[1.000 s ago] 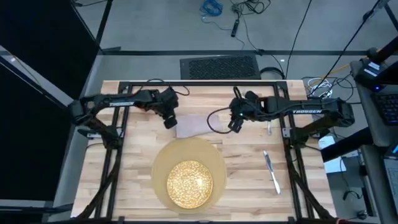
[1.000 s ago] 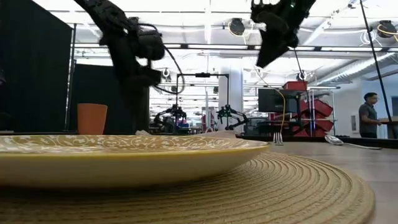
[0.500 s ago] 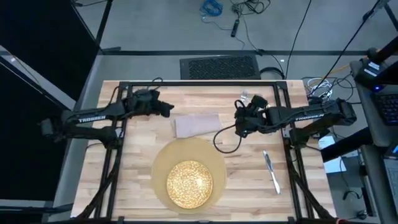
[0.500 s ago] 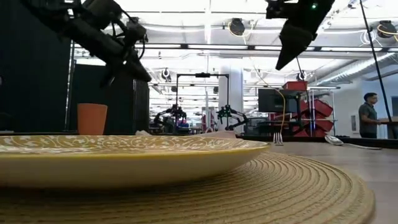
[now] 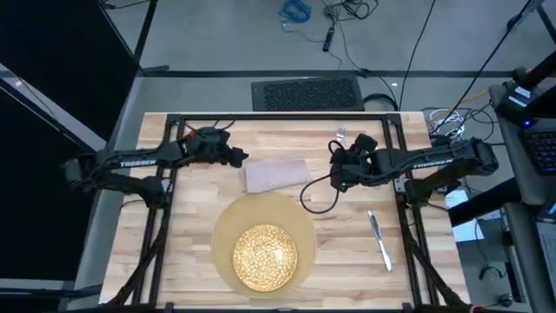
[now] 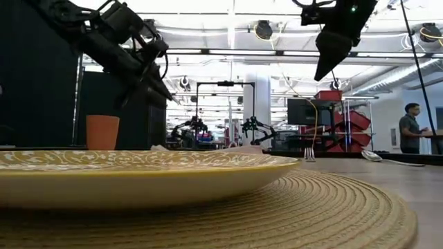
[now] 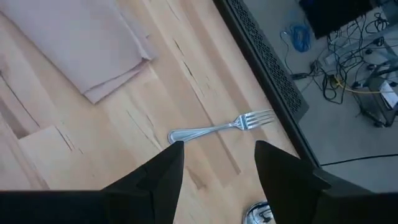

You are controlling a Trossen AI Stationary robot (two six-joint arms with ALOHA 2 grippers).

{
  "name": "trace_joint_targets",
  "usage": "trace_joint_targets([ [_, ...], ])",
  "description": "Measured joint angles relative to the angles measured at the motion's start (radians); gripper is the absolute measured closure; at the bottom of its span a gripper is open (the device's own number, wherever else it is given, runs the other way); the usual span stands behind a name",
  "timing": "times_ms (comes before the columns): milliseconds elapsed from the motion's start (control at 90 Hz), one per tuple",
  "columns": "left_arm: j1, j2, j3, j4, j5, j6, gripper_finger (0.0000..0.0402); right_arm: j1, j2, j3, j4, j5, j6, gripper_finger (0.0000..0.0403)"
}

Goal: Set table place
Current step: Fold the light orange napkin on the table

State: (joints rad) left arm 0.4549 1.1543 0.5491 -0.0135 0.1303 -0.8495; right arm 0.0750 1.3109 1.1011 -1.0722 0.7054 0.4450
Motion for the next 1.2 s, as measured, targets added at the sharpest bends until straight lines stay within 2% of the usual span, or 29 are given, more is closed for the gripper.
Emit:
trace_joint_targets([
  [300,-0.028,0.098,0.0,-0.003,0.0,-0.112,0.0276,0.0,0.0,0.0,0.009,0.0,-0.003,0.022],
  [711,-0.03,0.103,0.0,-0.009,0.02,-0.112,0.0276,0.0,0.0,0.0,0.009,0.0,-0.003,0.022],
  [867,-0.031,0.104,0.0,-0.067,0.015,-0.092,0.0276,0.0,0.0,0.0,0.009,0.0,-0.002,0.022],
  [1200,-0.039,0.179,0.0,-0.057,0.001,-0.111,0.0276,0.0,0.0,0.0,0.022,0.001,-0.003,0.022],
])
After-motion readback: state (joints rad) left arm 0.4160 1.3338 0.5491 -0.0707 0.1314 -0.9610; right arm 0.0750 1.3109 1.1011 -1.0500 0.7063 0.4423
